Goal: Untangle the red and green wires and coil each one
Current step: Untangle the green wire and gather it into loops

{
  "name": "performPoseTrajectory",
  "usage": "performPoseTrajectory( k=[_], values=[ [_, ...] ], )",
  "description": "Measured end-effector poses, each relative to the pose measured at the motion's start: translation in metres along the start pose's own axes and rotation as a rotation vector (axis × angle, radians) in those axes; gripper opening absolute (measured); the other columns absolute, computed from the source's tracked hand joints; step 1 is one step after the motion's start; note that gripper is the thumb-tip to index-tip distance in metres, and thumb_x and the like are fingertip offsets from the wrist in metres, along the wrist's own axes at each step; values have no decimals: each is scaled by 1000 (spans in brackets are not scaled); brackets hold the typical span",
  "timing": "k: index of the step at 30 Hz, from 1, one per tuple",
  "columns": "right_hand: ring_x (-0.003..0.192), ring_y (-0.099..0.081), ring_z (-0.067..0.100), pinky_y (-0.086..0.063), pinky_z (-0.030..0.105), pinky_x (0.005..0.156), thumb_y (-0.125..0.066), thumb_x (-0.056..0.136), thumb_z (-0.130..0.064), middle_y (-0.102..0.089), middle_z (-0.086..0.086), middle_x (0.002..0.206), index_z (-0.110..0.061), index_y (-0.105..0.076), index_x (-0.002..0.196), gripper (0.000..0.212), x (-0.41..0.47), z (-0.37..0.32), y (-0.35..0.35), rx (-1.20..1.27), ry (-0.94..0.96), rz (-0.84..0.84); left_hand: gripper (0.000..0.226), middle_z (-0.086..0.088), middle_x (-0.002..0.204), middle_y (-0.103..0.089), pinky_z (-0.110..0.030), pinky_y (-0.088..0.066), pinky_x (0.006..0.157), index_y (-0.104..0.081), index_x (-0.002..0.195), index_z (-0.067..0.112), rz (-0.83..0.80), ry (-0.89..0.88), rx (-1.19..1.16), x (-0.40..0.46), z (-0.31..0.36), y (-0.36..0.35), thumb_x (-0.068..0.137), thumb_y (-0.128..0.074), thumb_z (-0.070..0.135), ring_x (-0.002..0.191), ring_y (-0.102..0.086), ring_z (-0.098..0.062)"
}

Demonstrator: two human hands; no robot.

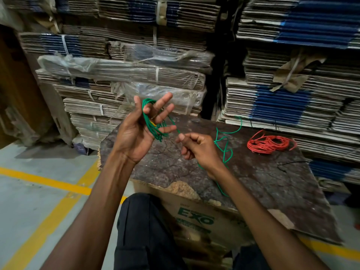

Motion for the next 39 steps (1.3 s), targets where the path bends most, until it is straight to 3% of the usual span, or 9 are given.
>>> performPoseTrajectory(
  k=[11, 18, 22, 24, 26, 28, 31, 35, 39],
  values=[
    [51, -54, 8, -45, 18, 55, -56, 97, -12, -62, 2, 60, -9, -67, 83, 19, -24, 22, 6, -102, -36, -77, 41, -4, 140, -56, -54, -43, 96, -58, 65, 26, 190, -91, 115, 11, 10, 17, 92, -40, 51, 121, -49, -24],
    [64, -62, 13, -51, 37, 69, -62, 94, -15, -67, -4, 67, -21, -63, 85, 11, -29, 19, 5, -266, -13, -133, 40, -5, 135, -59, -39, -36, 97, -59, 69, 26, 183, -178, 564, 16, 2, 3, 101, -37, 36, 131, -49, -14],
    [62, -62, 8, -53, 33, 67, -62, 91, -5, -63, -11, 64, -18, -61, 91, 13, -31, 21, 2, -315, -3, -182, 39, -7, 95, -50, -17, -35, 63, -64, 75, 25, 114, -303, 878, 18, 12, -12, 103, -41, 38, 75, -56, -22],
    [64, -62, 4, -51, 28, 68, -64, 89, -3, -63, -11, 67, -22, -61, 86, 20, -31, 21, 6, -353, -4, -171, 38, 4, 88, -62, -10, -38, 63, -61, 79, 4, 68, -315, 945, 18, 14, -16, 105, -39, 21, 109, -58, -25],
    [60, -57, -2, -48, 26, 63, -70, 84, -8, -61, -14, 63, -28, -61, 80, 22, -28, 18, 13, -447, 25, -126, 38, 12, 102, -70, -25, -37, 108, -54, 75, -7, -13, -343, 1127, 21, 11, -18, 104, -40, 14, 132, -40, -13],
    [57, -55, 6, -49, 37, 60, -72, 76, -19, -59, -13, 62, -34, -61, 80, 19, -25, 13, 17, -550, 59, -102, 37, -13, 113, -70, -48, -4, 122, -52, 70, 4, -88, -381, 1389, 24, 5, -11, 101, -42, 22, 132, -42, 0],
    [59, -54, 11, -51, 43, 63, -71, 70, -29, -58, -9, 64, -41, -56, 81, 23, -27, 5, 22, -679, 85, -96, 41, -23, 114, -68, -55, -5, 120, -54, 68, 8, -137, -367, 1691, 26, -2, 7, 98, -43, 33, 123, -56, -20],
    [69, -60, 9, -49, 33, 70, -77, 76, -19, -64, -10, 72, -33, -60, 80, 22, -32, -18, 41, -753, 153, -12, 47, -21, 73, -64, -58, -25, 114, -58, 70, 6, -105, -366, 1919, 19, -2, 28, 96, -40, 40, 77, -59, -42],
    [78, -58, 10, -43, 29, 72, -76, 77, -14, -64, -9, 77, -20, -68, 83, 12, -37, -44, 45, -801, 301, 41, 55, -5, 66, -65, -45, -50, 72, -53, 70, 17, -118, -136, 1898, 8, -15, 43, 93, -27, 58, 67, -62, -33]
  ],
)
Point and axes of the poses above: each hand's wrist, its own x-axis towards the middle knuckle, its own y-axis out of the back of the hand, z = x × y, the point moved 7 cm from there along x, towards the middle knuckle
